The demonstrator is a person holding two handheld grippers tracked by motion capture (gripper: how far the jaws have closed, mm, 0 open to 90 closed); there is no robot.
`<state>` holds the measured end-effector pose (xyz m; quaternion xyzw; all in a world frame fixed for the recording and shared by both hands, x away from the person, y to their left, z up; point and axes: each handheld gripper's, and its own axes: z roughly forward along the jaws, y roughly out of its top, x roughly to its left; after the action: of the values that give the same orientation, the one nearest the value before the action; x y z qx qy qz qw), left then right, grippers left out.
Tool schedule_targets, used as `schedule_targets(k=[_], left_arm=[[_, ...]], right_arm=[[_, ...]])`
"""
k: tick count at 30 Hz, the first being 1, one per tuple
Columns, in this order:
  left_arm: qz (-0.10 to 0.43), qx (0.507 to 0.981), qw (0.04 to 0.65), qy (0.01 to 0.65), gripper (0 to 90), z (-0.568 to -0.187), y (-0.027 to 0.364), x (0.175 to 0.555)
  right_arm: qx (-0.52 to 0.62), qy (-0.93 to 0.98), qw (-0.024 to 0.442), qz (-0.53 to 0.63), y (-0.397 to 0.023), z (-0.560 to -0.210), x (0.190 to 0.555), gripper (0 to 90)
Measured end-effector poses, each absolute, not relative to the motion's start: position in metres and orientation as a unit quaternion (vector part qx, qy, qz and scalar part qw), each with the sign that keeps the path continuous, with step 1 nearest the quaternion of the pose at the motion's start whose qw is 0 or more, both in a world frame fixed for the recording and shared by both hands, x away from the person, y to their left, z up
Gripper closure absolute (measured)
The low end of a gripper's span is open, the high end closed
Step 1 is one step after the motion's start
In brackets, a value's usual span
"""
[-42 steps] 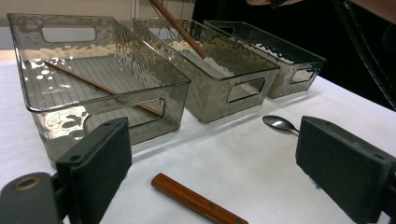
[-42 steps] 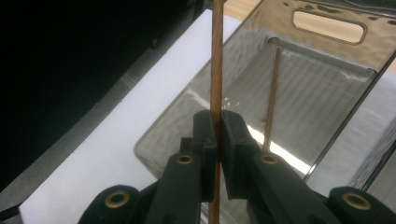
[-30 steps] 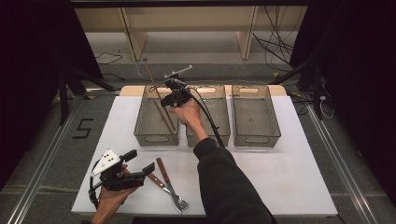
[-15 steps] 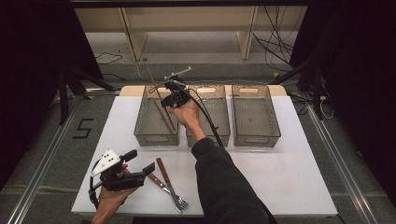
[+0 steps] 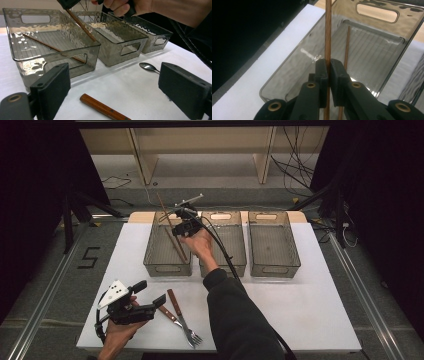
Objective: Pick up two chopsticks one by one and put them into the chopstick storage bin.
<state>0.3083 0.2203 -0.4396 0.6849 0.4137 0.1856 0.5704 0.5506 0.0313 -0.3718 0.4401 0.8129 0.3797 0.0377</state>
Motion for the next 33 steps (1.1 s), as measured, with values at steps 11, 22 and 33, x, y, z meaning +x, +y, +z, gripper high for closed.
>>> schedule_targets(k=[11, 22, 33], left_arm=[[0.186, 0.685, 0.571, 0.413, 10.1, -0.44, 0.22, 0.308], [0.186, 0.685, 0.57, 0.414, 10.0, -0.44, 0.221, 0.308], [0.185, 0.686, 0.568, 0.415, 10.0, -0.44, 0.221, 0.309]], right_arm=[[0.441, 0.818, 0.041, 0.366, 0.036, -0.383, 0.55, 85.1], [0.443, 0.817, 0.033, 0.368, 0.031, -0.378, 0.546, 57.5], [0.403, 0.827, 0.036, 0.391, -0.005, -0.35, 0.519, 37.0]])
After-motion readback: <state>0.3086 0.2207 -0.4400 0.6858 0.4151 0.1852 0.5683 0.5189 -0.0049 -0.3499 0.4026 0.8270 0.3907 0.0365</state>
